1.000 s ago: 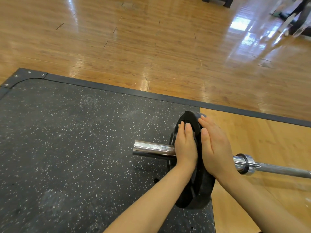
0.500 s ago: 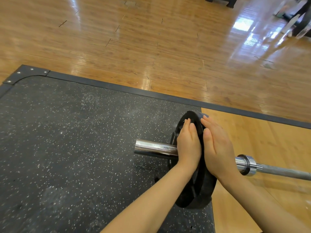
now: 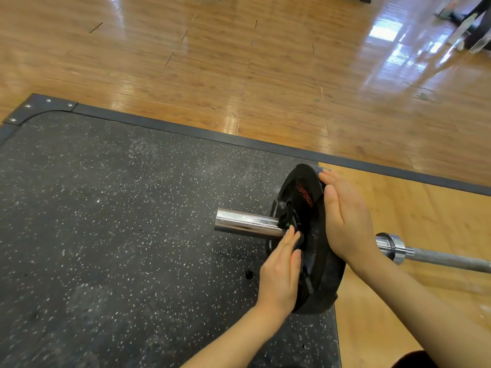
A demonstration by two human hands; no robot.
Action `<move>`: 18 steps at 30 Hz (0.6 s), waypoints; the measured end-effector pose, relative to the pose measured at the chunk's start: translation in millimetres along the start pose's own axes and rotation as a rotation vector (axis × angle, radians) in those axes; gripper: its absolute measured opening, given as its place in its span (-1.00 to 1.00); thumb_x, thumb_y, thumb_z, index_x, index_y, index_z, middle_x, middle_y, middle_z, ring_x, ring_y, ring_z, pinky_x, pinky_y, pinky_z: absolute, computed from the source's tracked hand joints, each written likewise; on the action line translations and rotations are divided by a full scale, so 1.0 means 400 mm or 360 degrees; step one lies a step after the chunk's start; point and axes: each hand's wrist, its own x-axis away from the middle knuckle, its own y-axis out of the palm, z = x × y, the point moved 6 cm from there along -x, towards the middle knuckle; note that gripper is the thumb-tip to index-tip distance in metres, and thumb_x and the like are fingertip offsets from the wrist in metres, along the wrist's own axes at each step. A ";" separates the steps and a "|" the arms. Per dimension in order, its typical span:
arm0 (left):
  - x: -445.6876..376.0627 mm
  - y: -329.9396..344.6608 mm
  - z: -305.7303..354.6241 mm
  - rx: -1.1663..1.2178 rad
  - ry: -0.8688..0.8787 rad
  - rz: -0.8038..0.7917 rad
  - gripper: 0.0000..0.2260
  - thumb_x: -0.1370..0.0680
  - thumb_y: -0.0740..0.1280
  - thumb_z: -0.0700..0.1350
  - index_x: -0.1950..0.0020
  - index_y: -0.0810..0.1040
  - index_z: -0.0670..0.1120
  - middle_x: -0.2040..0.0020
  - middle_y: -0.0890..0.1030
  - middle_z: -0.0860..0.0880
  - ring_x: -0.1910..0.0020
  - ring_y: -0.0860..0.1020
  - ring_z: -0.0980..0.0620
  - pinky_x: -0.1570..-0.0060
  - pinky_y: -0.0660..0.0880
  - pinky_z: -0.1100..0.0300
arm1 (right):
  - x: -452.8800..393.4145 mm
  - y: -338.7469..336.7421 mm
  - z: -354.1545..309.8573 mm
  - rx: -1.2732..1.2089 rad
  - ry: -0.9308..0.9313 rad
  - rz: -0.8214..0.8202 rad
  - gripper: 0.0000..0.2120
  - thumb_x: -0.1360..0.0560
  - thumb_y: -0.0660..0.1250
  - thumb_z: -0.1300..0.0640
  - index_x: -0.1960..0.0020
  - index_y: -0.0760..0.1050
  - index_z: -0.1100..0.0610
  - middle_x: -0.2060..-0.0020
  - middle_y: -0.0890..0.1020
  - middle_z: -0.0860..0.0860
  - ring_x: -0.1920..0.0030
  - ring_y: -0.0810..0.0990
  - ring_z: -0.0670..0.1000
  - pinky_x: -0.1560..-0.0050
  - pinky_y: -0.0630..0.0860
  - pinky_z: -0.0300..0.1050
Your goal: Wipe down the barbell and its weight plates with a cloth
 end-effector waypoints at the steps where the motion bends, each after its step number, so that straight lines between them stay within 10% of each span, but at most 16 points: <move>1: 0.031 -0.003 -0.005 0.0030 -0.0016 -0.0010 -0.66 -0.65 0.10 -0.04 -0.44 0.33 0.03 -0.40 0.44 0.05 -0.38 0.38 0.24 -0.36 0.28 0.36 | -0.003 0.001 0.001 0.0005 0.0005 -0.0006 -0.56 -0.62 0.00 0.07 -0.36 0.46 0.20 -0.34 0.50 0.04 -0.42 0.37 0.00 -0.45 0.26 -0.04; 9: 0.069 -0.073 0.007 0.0264 -0.0225 0.0137 -0.70 -0.64 0.06 0.12 0.06 0.56 0.11 0.28 0.55 0.15 0.31 0.49 0.19 0.28 0.37 0.34 | -0.016 0.006 0.005 0.0113 0.0011 -0.0072 -0.51 -0.61 -0.03 0.01 -0.40 0.43 0.18 -0.37 0.47 0.05 -0.44 0.33 -0.01 -0.46 0.22 -0.09; 14: -0.067 -0.194 0.065 -0.0150 0.0162 0.0275 -0.58 -0.65 0.07 -0.01 -0.33 0.51 -0.23 -0.07 0.66 -0.14 -0.03 0.61 -0.02 -0.06 0.51 0.20 | -0.005 0.009 -0.002 0.0161 -0.0021 -0.0121 -0.50 -0.60 -0.03 0.02 -0.40 0.43 0.22 -0.37 0.47 0.09 -0.43 0.35 0.04 -0.47 0.23 0.01; 18: -0.168 -0.221 0.058 -0.0845 0.0554 0.0141 -0.72 -0.60 0.28 -0.17 -0.24 0.56 -0.30 -0.20 0.61 -0.21 -0.18 0.60 -0.12 -0.17 0.48 0.17 | -0.005 -0.001 -0.012 0.0243 -0.0053 -0.0207 -0.49 -0.60 0.00 -0.03 -0.40 0.43 0.20 -0.38 0.47 0.07 -0.43 0.36 0.03 -0.43 0.27 -0.01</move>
